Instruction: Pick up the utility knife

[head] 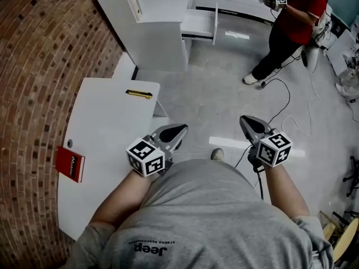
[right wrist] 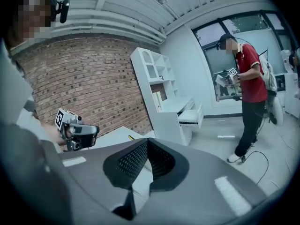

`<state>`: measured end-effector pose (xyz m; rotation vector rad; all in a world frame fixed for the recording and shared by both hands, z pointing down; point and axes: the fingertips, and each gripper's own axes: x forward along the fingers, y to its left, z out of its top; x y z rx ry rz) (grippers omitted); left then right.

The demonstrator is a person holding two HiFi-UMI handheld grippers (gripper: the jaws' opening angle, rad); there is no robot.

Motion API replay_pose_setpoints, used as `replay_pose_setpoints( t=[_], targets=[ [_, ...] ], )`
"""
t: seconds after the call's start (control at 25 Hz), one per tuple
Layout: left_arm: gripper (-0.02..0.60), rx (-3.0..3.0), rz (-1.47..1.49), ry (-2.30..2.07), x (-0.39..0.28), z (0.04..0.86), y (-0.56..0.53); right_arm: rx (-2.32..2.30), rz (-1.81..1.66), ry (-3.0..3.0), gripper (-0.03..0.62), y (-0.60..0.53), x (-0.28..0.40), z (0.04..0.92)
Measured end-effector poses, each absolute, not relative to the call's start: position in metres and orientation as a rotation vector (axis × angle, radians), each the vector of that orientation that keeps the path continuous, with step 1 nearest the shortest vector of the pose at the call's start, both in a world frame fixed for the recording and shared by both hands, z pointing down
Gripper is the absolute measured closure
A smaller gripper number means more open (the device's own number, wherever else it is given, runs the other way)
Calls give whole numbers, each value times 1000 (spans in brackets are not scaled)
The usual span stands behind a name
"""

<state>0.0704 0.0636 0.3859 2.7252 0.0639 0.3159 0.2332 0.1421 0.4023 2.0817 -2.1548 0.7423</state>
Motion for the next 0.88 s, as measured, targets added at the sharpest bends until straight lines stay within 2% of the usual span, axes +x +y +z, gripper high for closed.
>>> replay_pose_setpoints(
  t=[0.36,0.6,0.88],
  targets=[
    [581,2748,384,10,199,381,45,1983,779,-2229,585,114,348,406],
    [581,2729,402,34,229,384,26,2011,800,-2213,585,99,373,410],
    [581,2722,396,174,231,392,-10,2120,818,-2101,585,75,364,419]
  ],
)
